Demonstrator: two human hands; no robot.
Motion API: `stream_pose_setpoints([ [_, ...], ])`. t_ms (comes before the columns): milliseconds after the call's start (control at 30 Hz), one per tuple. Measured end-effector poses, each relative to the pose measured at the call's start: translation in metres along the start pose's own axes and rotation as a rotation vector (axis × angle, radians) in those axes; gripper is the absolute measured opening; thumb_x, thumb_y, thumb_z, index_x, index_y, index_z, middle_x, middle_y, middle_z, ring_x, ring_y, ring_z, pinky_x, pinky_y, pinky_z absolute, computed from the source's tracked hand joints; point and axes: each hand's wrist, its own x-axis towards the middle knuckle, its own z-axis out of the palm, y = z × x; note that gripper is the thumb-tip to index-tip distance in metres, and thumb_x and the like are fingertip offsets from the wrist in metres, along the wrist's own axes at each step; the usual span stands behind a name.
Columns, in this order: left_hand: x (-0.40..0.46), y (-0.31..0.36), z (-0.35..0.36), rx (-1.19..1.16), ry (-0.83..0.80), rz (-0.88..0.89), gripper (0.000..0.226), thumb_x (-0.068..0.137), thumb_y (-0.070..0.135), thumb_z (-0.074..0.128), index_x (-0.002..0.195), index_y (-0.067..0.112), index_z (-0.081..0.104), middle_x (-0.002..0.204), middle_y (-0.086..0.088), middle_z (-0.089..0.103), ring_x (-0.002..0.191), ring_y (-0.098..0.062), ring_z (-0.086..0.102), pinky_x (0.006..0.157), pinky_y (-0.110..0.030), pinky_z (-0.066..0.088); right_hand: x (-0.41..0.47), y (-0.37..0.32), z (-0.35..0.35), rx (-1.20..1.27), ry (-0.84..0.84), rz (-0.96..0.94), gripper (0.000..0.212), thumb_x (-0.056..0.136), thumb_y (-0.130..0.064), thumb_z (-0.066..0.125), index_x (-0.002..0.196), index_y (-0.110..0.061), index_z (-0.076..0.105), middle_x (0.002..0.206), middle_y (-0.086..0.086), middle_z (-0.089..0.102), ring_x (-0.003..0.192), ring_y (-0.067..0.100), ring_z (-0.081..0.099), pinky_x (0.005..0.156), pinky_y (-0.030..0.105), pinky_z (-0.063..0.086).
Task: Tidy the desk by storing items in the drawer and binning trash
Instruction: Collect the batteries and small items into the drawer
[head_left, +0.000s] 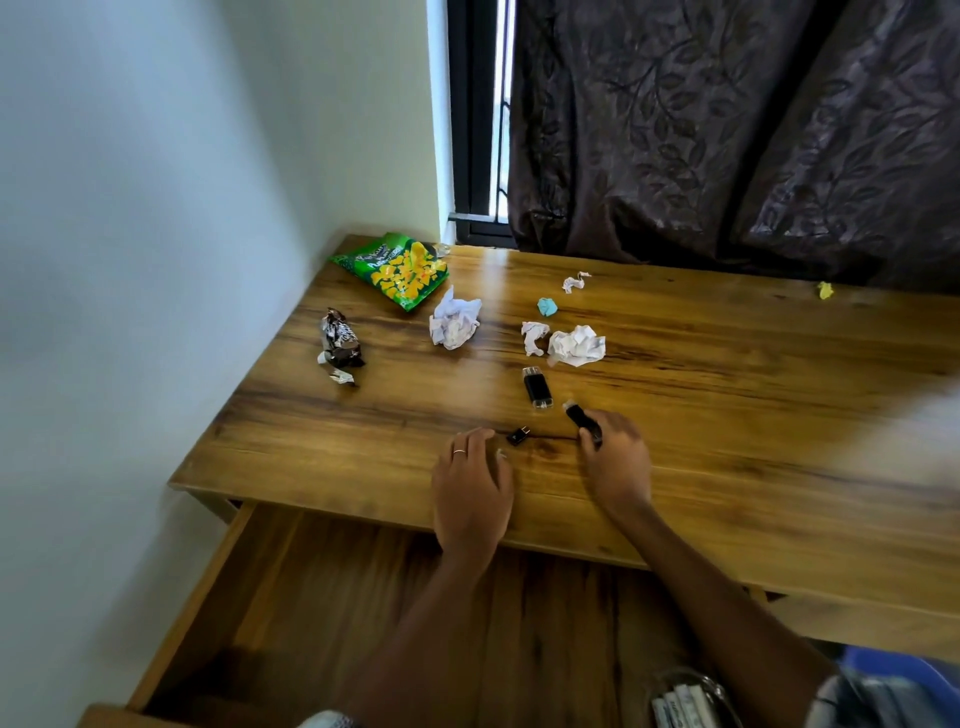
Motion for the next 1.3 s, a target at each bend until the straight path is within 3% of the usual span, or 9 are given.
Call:
stream_pose_setpoints([
  [167, -0.002, 0.000, 0.000, -0.102, 0.041, 0.035, 0.040, 0.093, 0.043, 0.032, 0.116, 0.022, 0.057, 0.106, 0.006, 0.063, 0.096, -0.008, 0.055, 0.076, -0.023, 0.048, -0.014, -0.011, -0.007, 0.283, 0.143, 0.133, 0.031, 0.086, -0.013, 0.062, 0.117, -0.010, 0.061, 0.112, 0.003, 0.066, 0.099, 0.012, 0.059, 0.077, 0.018, 0.042],
  [267, -0.004, 0.002, -0.002, -0.305, 0.024, -0.023, 0.046, 0.091, 0.052, 0.031, 0.115, 0.024, 0.059, 0.103, 0.009, 0.065, 0.093, -0.005, 0.058, 0.074, -0.019, 0.048, -0.033, -0.033, -0.004, 0.427, 0.037, 0.163, 0.033, 0.086, -0.018, 0.064, 0.118, -0.019, 0.059, 0.105, -0.008, 0.065, 0.094, 0.006, 0.061, 0.075, 0.018, 0.050],
  [400, 0.006, 0.016, -0.019, -1.073, -0.231, -0.336, 0.039, 0.086, 0.056, 0.050, 0.104, 0.025, 0.066, 0.099, 0.005, 0.071, 0.095, -0.009, 0.064, 0.079, -0.020, 0.049, -0.062, -0.064, 0.007, 0.559, -0.088, 0.024, 0.031, 0.085, -0.016, 0.065, 0.114, -0.025, 0.061, 0.099, -0.015, 0.065, 0.088, -0.002, 0.061, 0.075, 0.016, 0.052],
  [533, 0.012, 0.010, -0.031, -1.486, -0.584, -0.712, 0.039, 0.096, 0.038, 0.044, 0.117, 0.011, 0.062, 0.118, -0.007, 0.067, 0.111, -0.021, 0.062, 0.095, -0.033, 0.048, -0.070, -0.082, 0.009, 0.553, -0.200, -0.073, 0.029, 0.085, -0.011, 0.063, 0.110, -0.023, 0.065, 0.097, -0.014, 0.066, 0.088, -0.001, 0.062, 0.077, 0.017, 0.053],
  [667, 0.016, -0.009, -0.035, -1.777, -0.589, -0.878, 0.043, 0.098, 0.033, 0.037, 0.126, 0.007, 0.056, 0.131, -0.012, 0.058, 0.110, -0.022, 0.063, 0.095, -0.038, 0.050, -0.051, -0.079, 0.001, 0.499, -0.274, -0.112, 0.015, 0.085, -0.015, 0.062, 0.096, -0.022, 0.070, 0.087, -0.015, 0.067, 0.078, -0.003, 0.061, 0.068, 0.011, 0.049],
  [833, 0.011, -0.018, -0.033, -1.835, -0.666, -0.866, 0.048, 0.091, 0.030, 0.044, 0.135, 0.010, 0.048, 0.137, -0.010, 0.054, 0.126, -0.027, 0.052, 0.109, -0.042, 0.034, 0.014, -0.065, 0.006, 0.331, -0.016, -0.036, 0.012, 0.087, -0.018, 0.058, 0.098, -0.017, 0.064, 0.099, 0.000, 0.064, 0.091, 0.013, 0.058, 0.074, 0.026, 0.046],
  [1067, 0.009, -0.027, -0.028, -1.888, -0.737, -0.832, 0.053, 0.090, 0.032, 0.052, 0.138, 0.011, 0.044, 0.141, -0.009, 0.050, 0.129, -0.028, 0.047, 0.109, -0.043, 0.035, 0.064, -0.048, 0.029, -0.133, -0.160, -0.029, 0.048, 0.083, -0.026, 0.063, 0.125, -0.012, 0.045, 0.125, 0.013, 0.054, 0.114, 0.028, 0.049, 0.089, 0.039, 0.048],
  [1133, 0.010, -0.028, -0.028, -1.910, -0.753, -0.808, 0.063, 0.082, 0.031, 0.065, 0.138, 0.010, 0.046, 0.141, -0.009, 0.049, 0.130, -0.028, 0.047, 0.109, -0.043, 0.035, 0.060, -0.048, 0.029, -0.032, -0.110, -0.009, 0.038, 0.080, -0.020, 0.064, 0.116, -0.012, 0.052, 0.118, 0.011, 0.059, 0.105, 0.024, 0.054, 0.082, 0.037, 0.051],
  [1300, 0.010, -0.028, -0.023, -1.901, -0.726, -0.852, 0.051, 0.091, 0.038, 0.042, 0.133, 0.010, 0.050, 0.140, -0.008, 0.050, 0.132, -0.026, 0.042, 0.112, -0.043, 0.029, 0.017, -0.070, 0.007, 0.369, -0.167, -0.022, 0.036, 0.080, -0.021, 0.069, 0.114, -0.017, 0.057, 0.099, -0.006, 0.061, 0.083, 0.006, 0.057, 0.068, 0.020, 0.049],
])
